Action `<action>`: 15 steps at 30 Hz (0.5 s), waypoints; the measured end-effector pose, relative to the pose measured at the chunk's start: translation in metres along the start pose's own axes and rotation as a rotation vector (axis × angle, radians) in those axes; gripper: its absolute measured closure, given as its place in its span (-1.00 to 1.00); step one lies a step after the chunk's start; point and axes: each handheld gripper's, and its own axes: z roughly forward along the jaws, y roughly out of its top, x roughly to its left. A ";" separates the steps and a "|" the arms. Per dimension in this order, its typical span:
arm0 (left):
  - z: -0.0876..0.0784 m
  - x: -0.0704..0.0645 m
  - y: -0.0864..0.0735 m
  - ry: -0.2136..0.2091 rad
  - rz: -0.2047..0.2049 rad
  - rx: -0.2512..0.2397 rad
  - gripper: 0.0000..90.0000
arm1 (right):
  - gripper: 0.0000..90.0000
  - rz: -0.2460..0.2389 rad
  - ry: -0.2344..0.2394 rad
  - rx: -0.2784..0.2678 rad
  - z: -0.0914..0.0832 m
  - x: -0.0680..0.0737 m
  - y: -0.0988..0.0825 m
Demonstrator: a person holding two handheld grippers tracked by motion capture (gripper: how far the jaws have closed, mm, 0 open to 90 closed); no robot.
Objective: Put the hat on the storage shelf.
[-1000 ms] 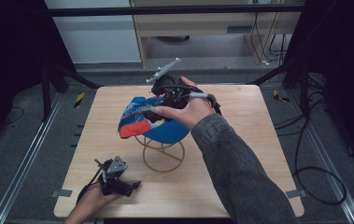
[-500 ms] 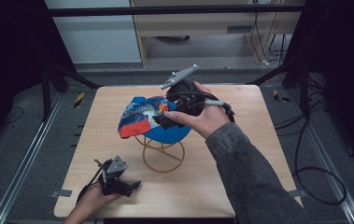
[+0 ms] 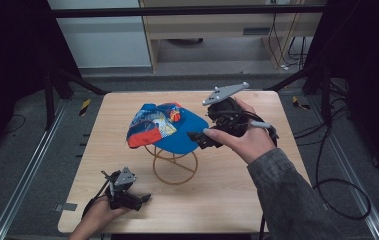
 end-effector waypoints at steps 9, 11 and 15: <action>0.000 0.000 0.000 -0.002 0.000 0.001 -1.00 | -0.88 0.026 -0.019 -0.004 -0.015 -0.006 -0.019; 0.000 0.000 0.000 -0.001 0.000 -0.001 -1.00 | -0.88 0.035 -0.020 -0.007 -0.016 -0.007 -0.023; 0.000 0.000 0.000 -0.001 -0.001 -0.001 -1.00 | -0.89 0.051 -0.027 -0.009 -0.018 -0.011 -0.032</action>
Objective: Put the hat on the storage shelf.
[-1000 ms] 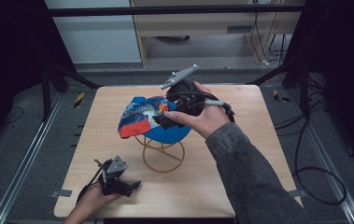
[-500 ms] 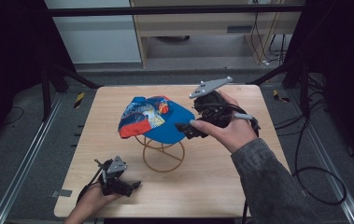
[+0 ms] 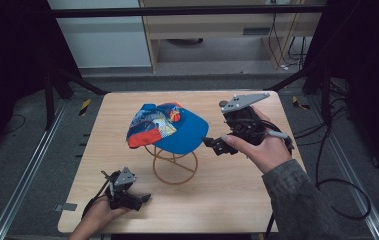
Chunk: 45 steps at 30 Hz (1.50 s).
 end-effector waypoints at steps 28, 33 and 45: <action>0.000 0.000 0.000 -0.001 0.002 0.003 -1.00 | -0.81 0.061 -0.100 -0.001 0.020 -0.020 -0.064; 0.000 0.000 0.000 0.000 0.001 0.002 -1.00 | -0.81 0.071 -0.121 -0.003 0.023 -0.023 -0.073; 0.000 0.000 0.000 -0.001 0.001 0.003 -1.00 | -0.83 0.107 -0.183 0.022 0.031 -0.035 -0.106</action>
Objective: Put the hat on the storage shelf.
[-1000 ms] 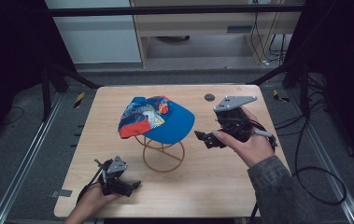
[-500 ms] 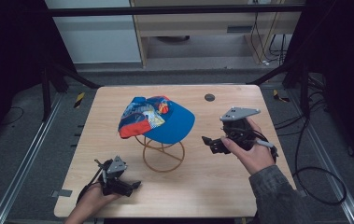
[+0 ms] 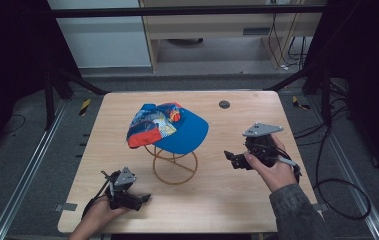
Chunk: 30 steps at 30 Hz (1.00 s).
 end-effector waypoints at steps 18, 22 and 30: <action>0.000 0.000 0.000 0.000 -0.001 -0.002 -1.00 | -0.82 0.049 -0.034 0.020 0.013 -0.014 -0.037; 0.000 0.000 0.000 0.000 0.000 -0.001 -1.00 | -0.82 0.061 -0.062 0.021 0.017 -0.021 -0.040; 0.000 0.000 0.000 0.000 -0.001 -0.002 -1.00 | -0.81 0.089 -0.121 0.055 0.041 -0.040 -0.062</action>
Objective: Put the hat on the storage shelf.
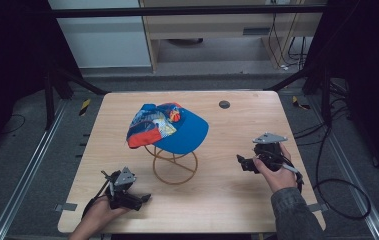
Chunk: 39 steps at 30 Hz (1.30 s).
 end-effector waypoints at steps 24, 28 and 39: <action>0.000 0.000 0.000 0.000 0.000 0.000 -1.00 | -0.83 0.142 0.040 0.042 0.038 0.003 -0.043; 0.000 0.000 0.000 0.000 0.000 0.000 -1.00 | -0.84 0.148 0.036 0.046 0.042 0.004 -0.048; 0.000 0.000 0.000 0.000 0.000 0.000 -1.00 | -0.85 0.172 0.037 0.064 0.051 0.007 -0.052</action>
